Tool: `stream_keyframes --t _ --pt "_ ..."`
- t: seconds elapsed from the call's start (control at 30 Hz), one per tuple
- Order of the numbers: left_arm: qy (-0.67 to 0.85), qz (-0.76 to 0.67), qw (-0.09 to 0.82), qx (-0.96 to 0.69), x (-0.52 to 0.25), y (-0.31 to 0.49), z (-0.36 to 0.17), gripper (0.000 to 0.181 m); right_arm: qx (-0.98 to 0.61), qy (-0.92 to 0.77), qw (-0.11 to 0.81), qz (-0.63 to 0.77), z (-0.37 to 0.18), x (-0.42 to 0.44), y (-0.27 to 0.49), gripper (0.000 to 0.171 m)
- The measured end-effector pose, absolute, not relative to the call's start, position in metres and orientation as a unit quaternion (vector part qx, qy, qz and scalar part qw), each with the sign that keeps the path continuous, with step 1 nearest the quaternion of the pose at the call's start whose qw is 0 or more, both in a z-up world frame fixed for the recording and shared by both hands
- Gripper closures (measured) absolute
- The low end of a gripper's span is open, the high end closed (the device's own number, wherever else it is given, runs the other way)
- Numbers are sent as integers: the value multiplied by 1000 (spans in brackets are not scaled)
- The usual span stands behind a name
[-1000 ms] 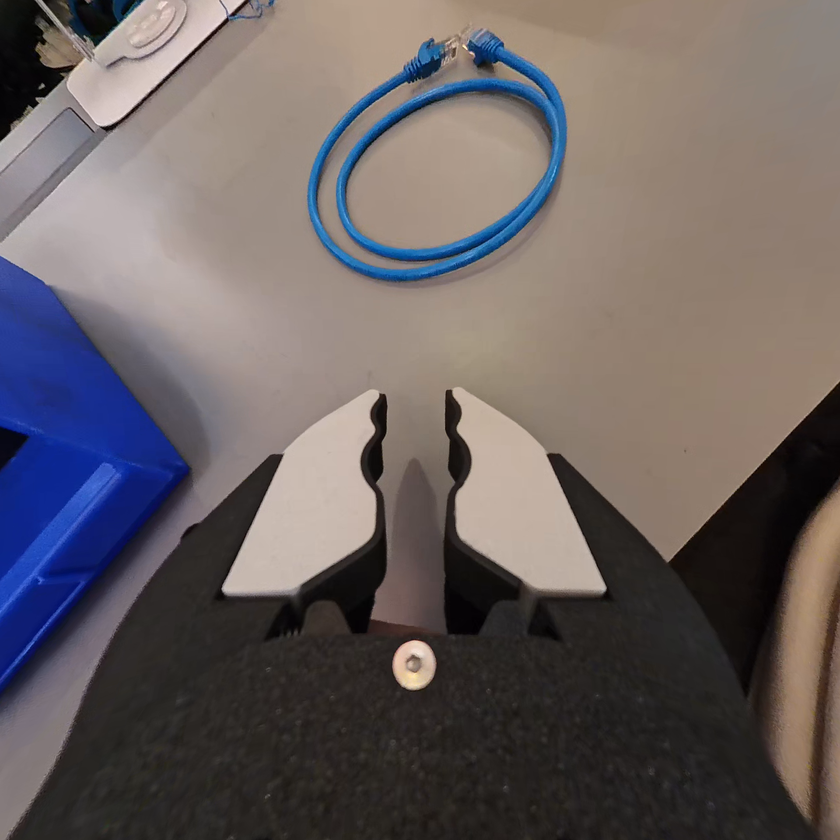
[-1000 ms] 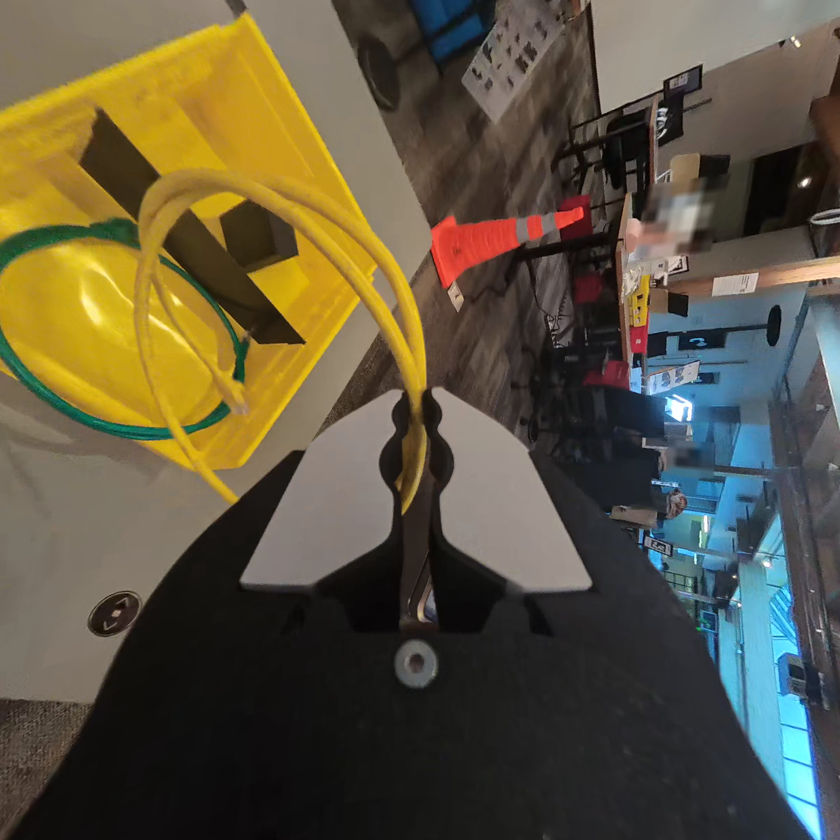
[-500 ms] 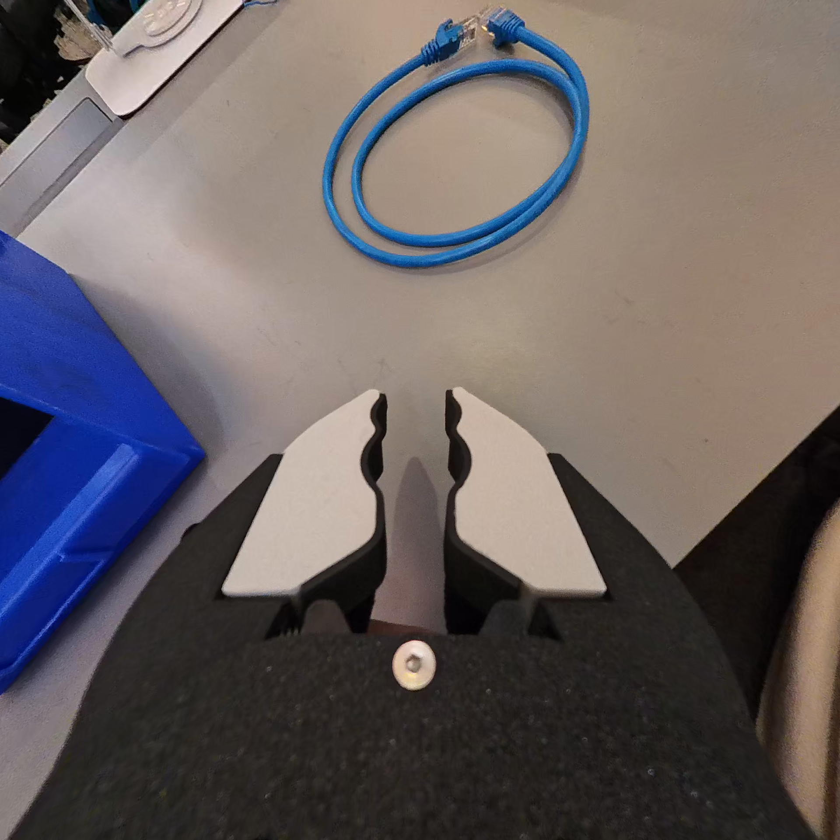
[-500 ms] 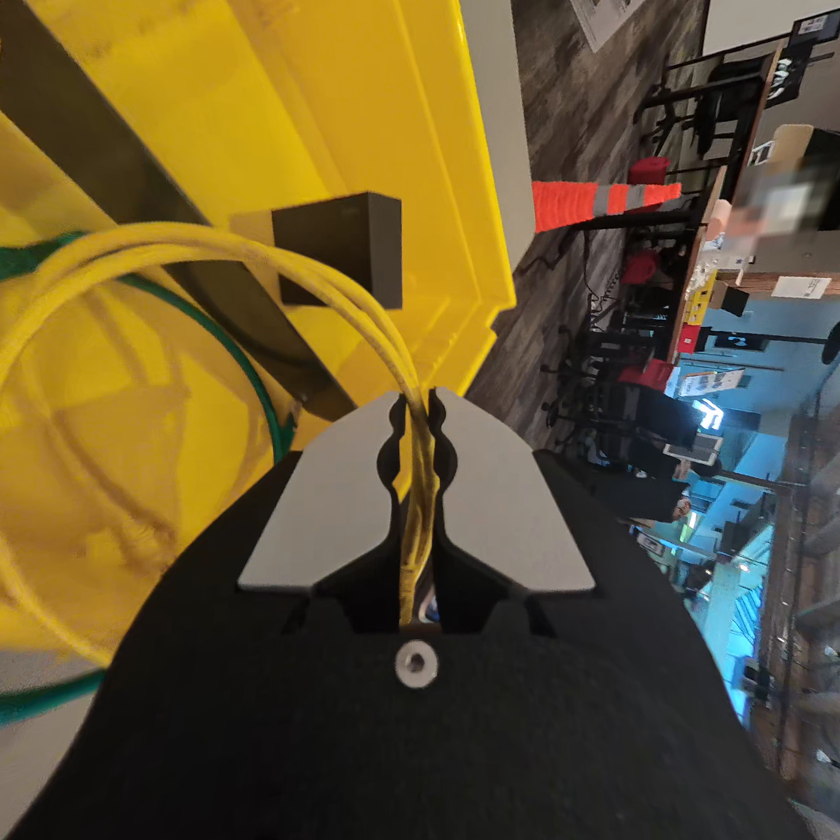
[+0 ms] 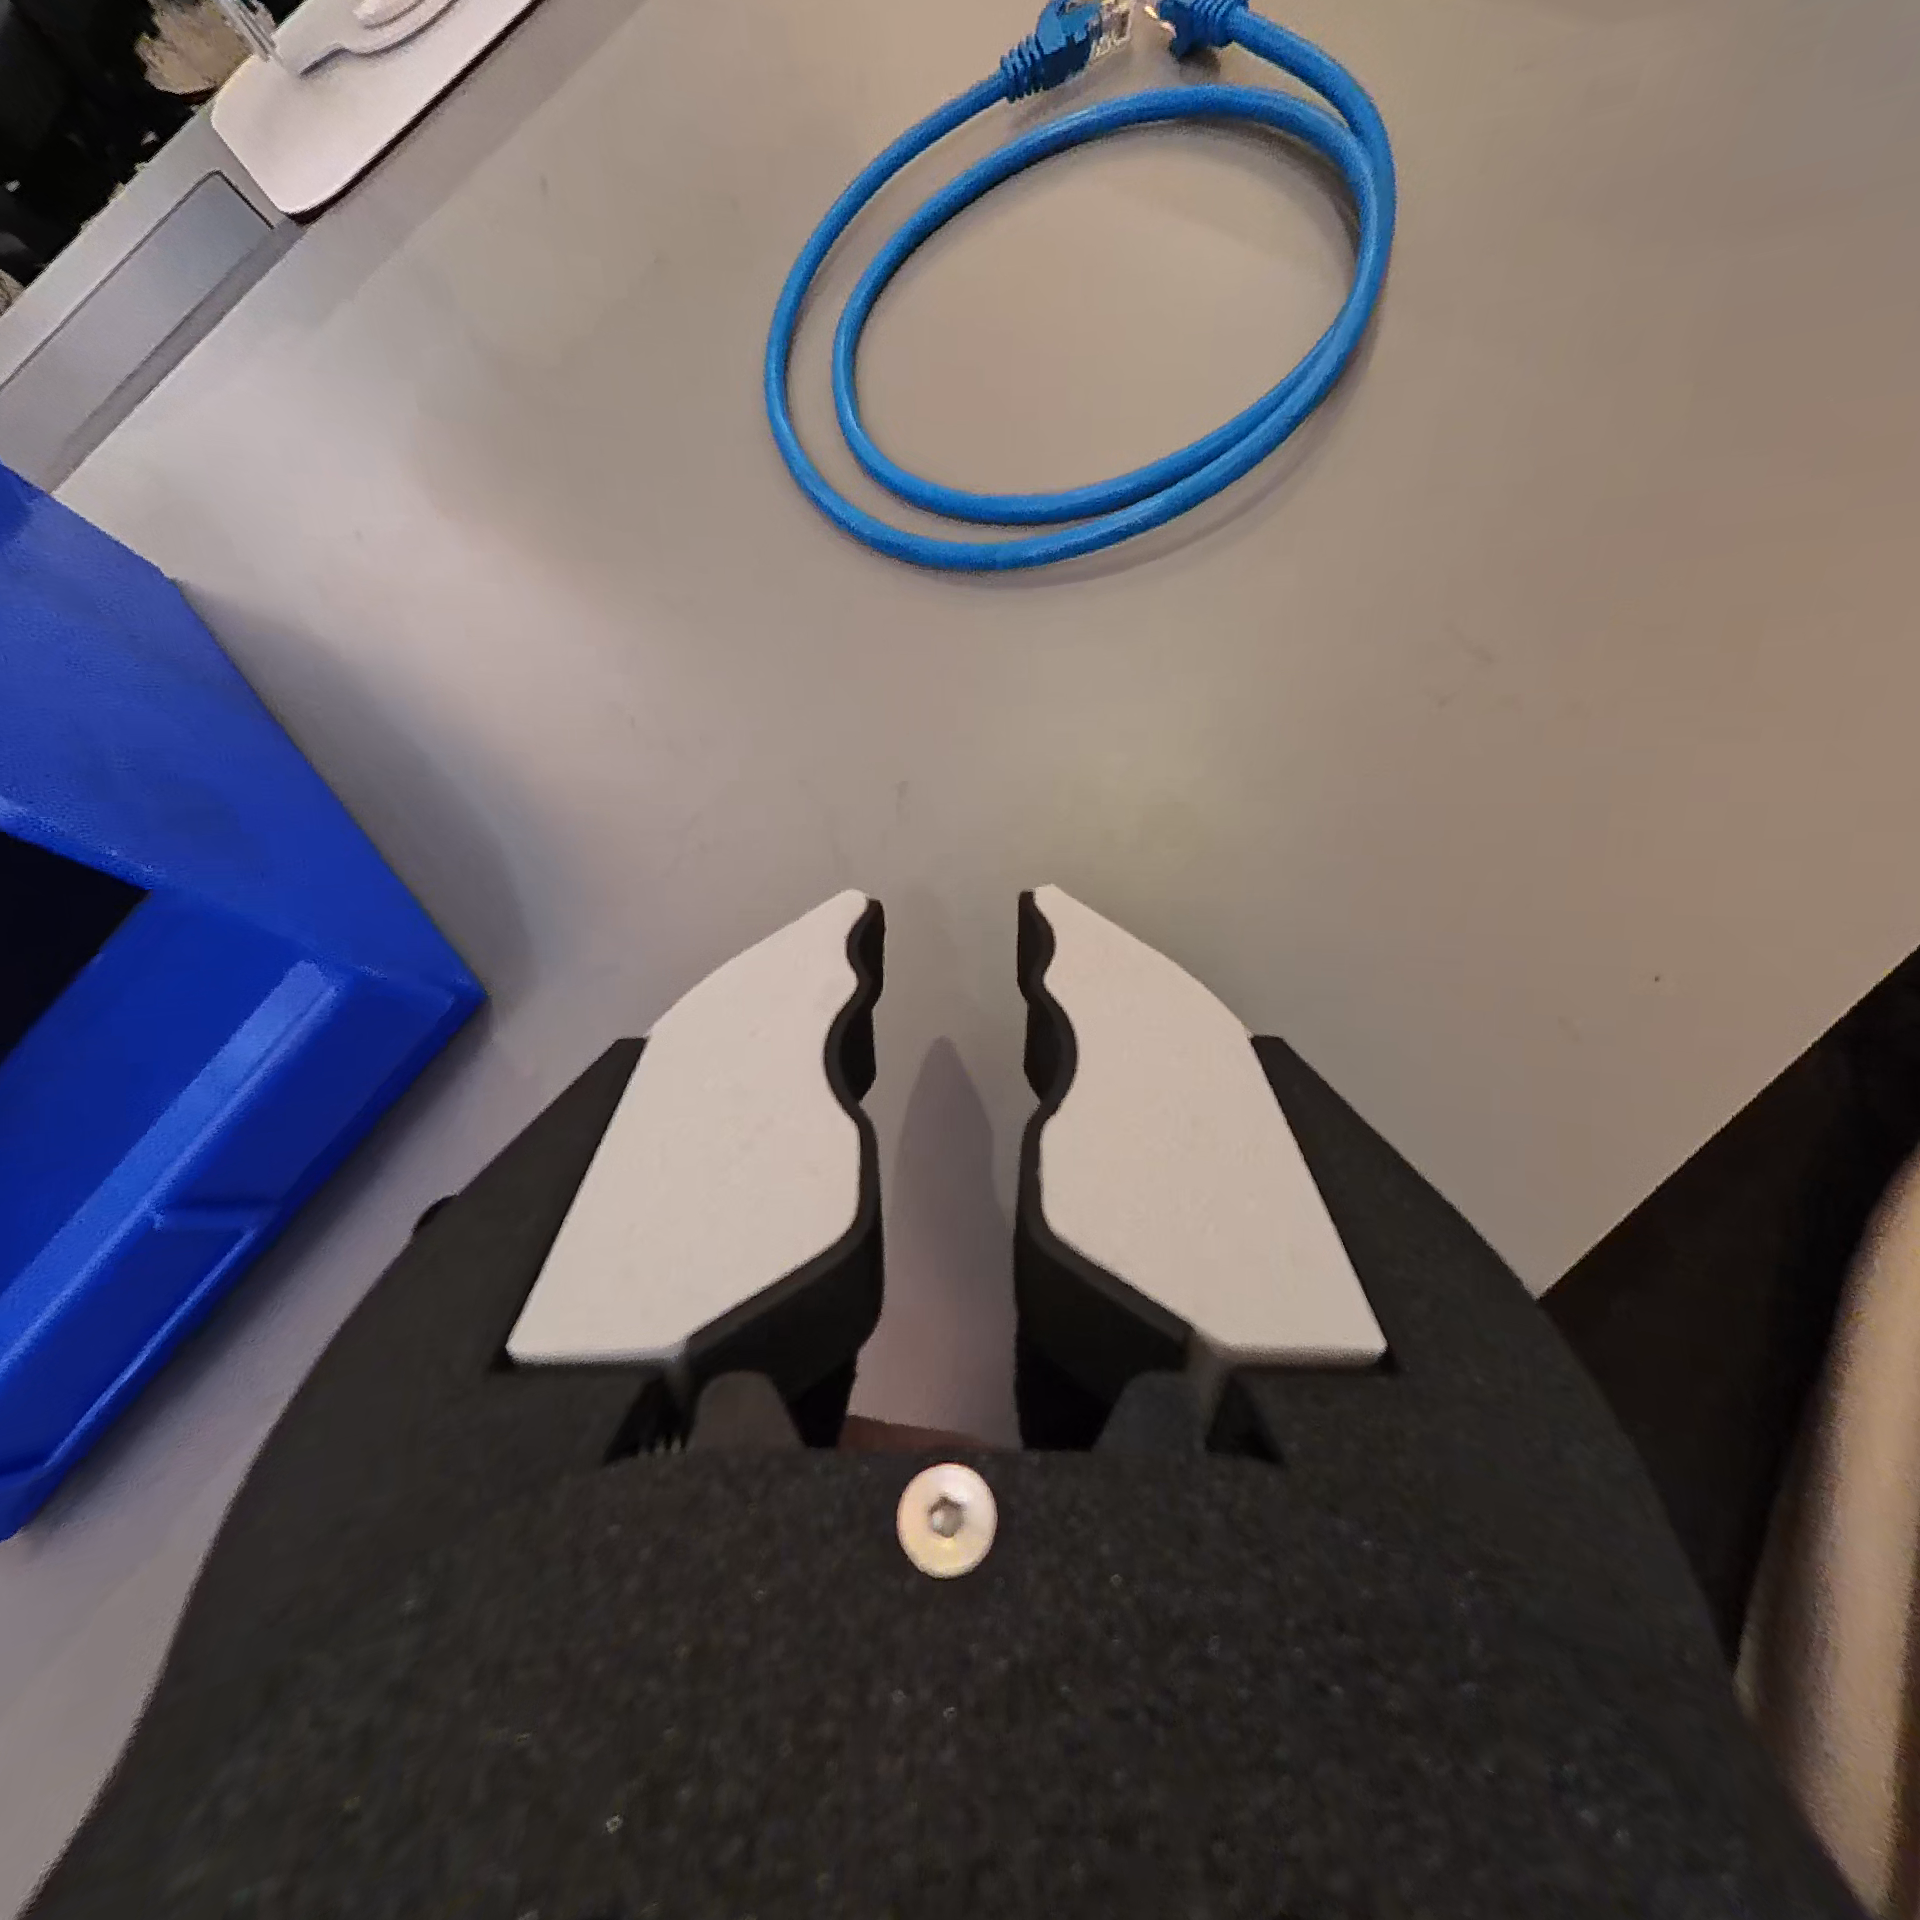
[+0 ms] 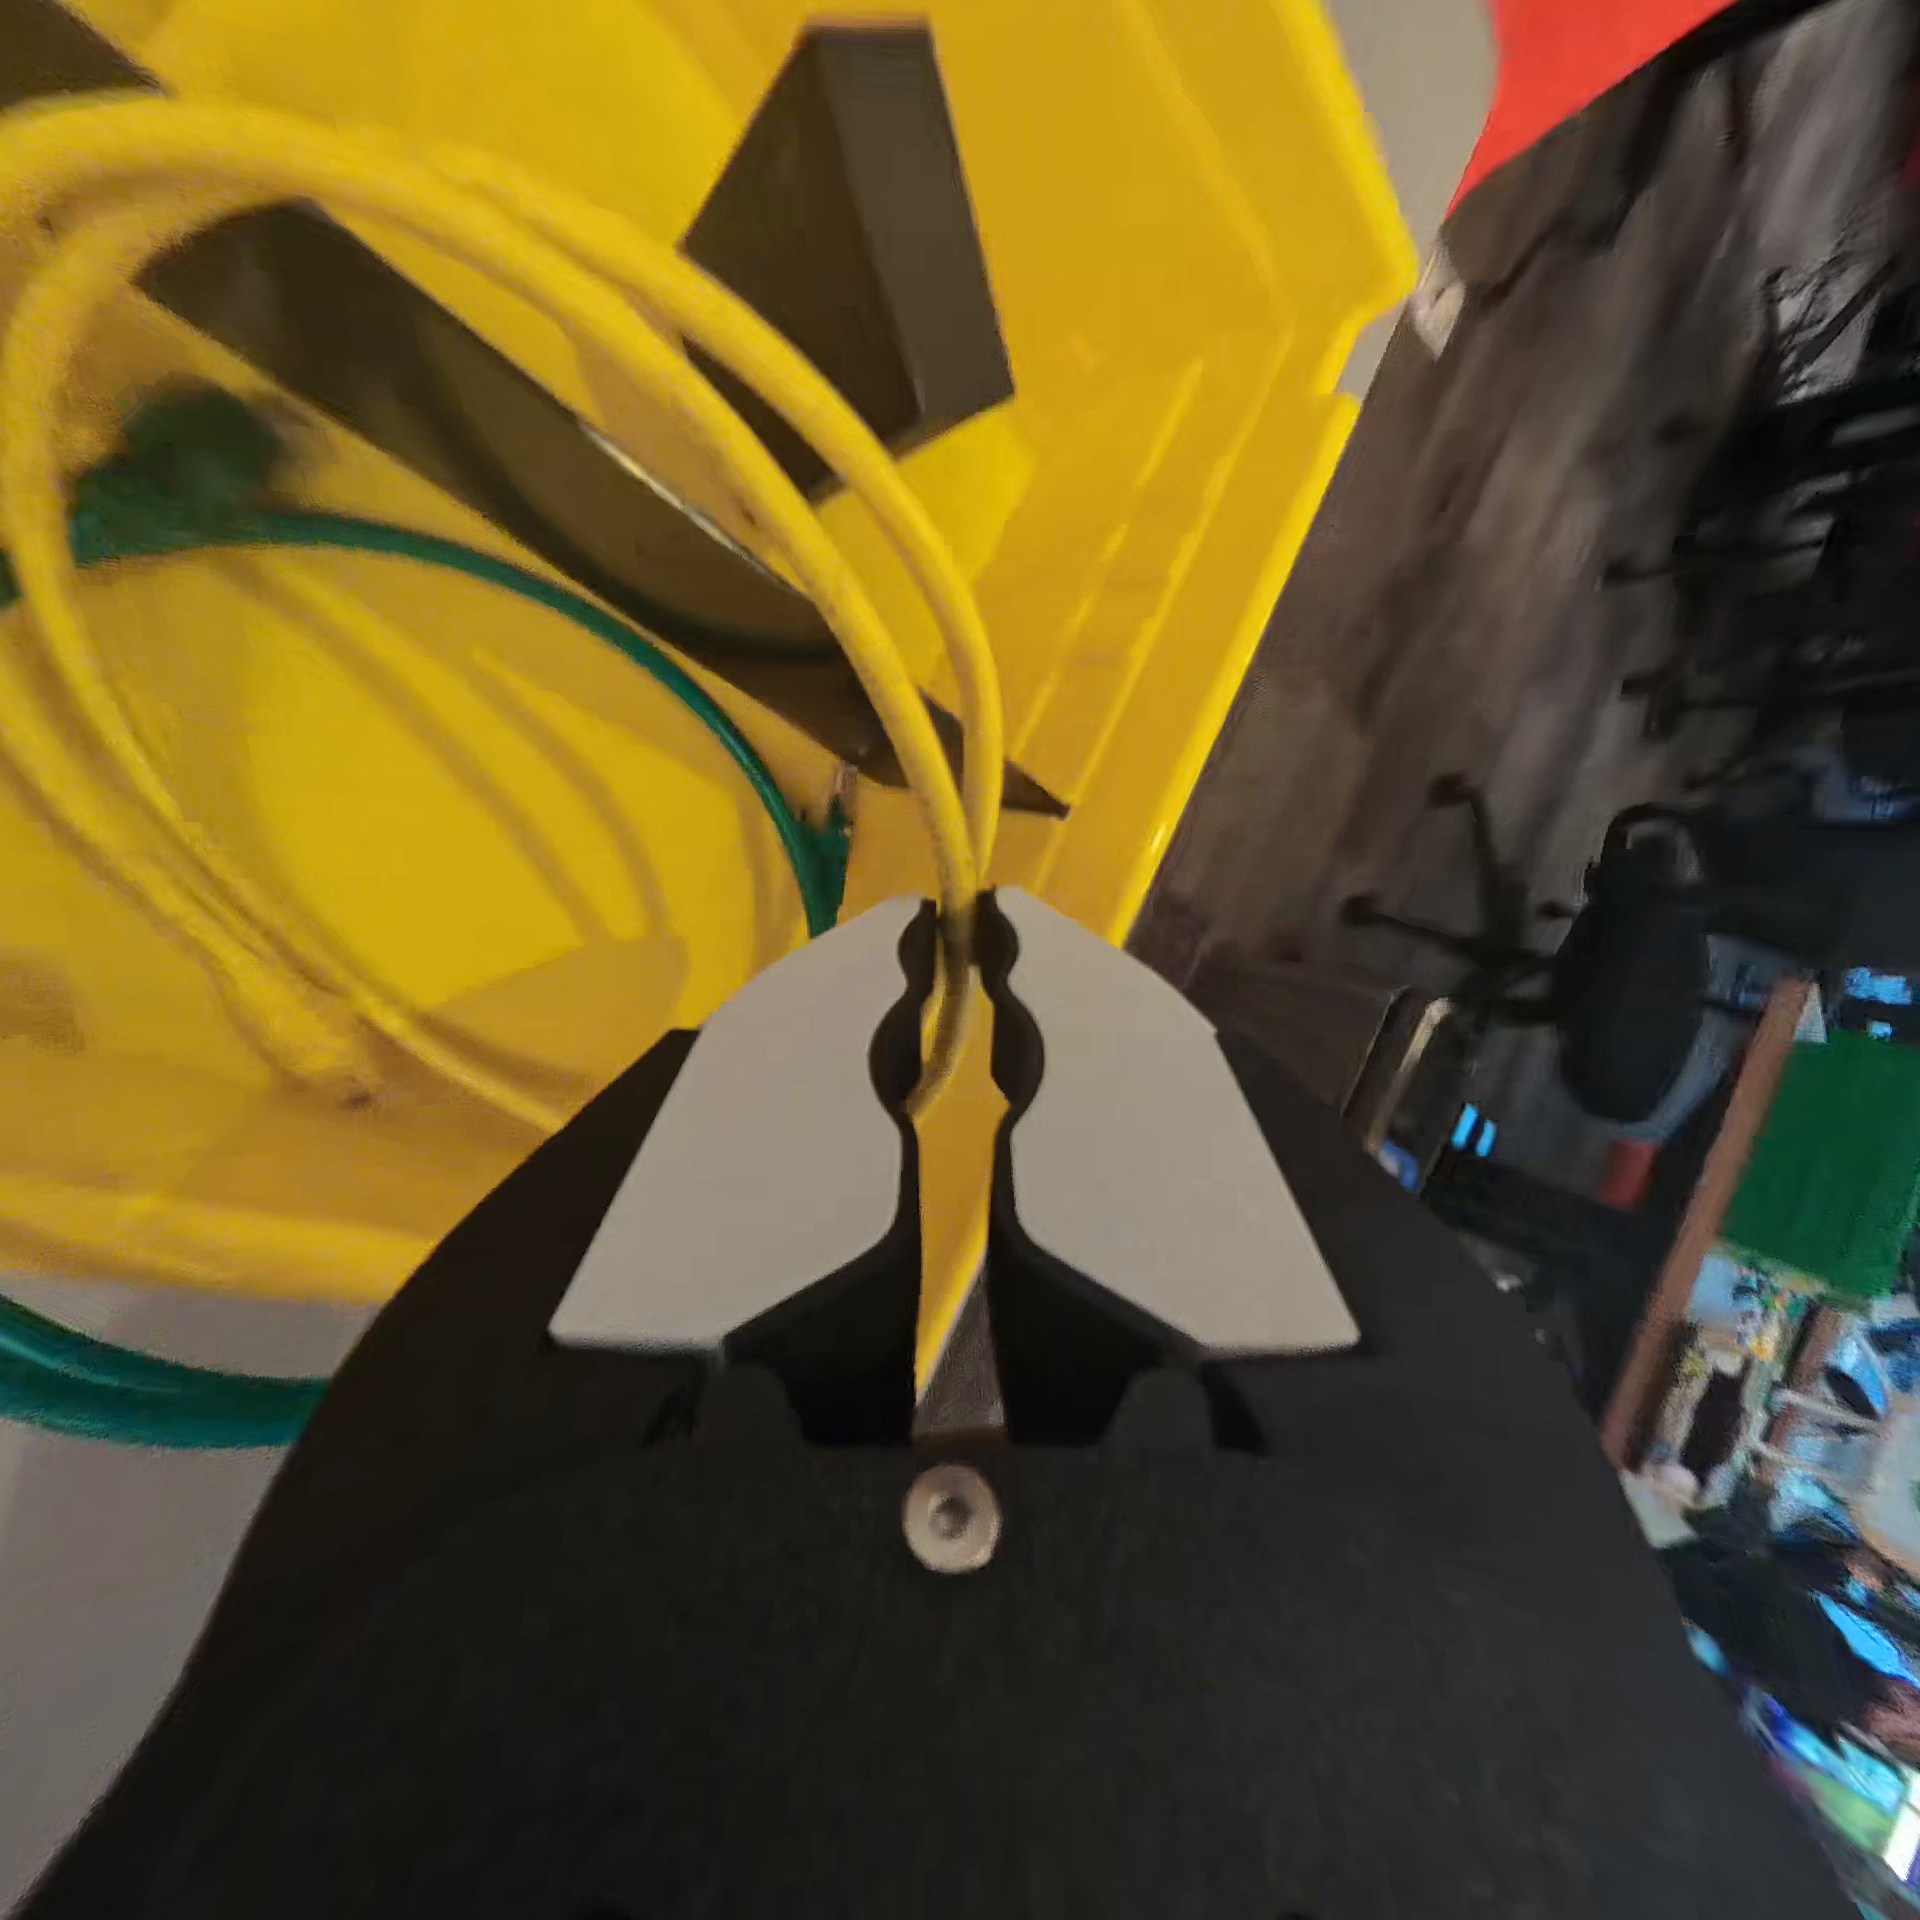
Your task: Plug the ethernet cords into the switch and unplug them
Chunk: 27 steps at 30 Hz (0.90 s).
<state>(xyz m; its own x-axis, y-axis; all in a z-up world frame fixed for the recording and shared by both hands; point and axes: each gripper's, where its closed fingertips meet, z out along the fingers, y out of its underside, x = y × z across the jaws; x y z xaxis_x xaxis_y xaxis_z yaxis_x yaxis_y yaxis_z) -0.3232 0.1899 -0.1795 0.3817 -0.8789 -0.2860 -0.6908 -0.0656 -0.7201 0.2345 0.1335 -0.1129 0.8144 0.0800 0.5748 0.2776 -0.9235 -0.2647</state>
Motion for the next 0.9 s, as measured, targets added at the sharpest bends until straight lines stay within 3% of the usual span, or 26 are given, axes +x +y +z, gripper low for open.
stream_keyframes --t 0.2,0.43,0.6,0.67,0.77,0.9 --pt "558 -112 409 -713 -315 187 -182 157 -943 -117 108 -291 -140 246 130 160" --pt "555 -114 410 -715 -317 188 -182 157 -938 -115 130 -300 -148 254 136 143" --pt "551 -114 410 -718 -319 190 -181 157 -919 -94 173 -342 -92 238 130 132" --pt "552 -115 409 -717 -318 189 -182 157 -904 -113 243 -332 -61 196 144 135" --pt "559 -113 405 -715 -316 188 -184 157 -905 -222 333 -148 -61 66 174 135" --pt "561 -112 407 -712 -315 188 -184 157 -840 -437 315 67 -108 -108 161 130"
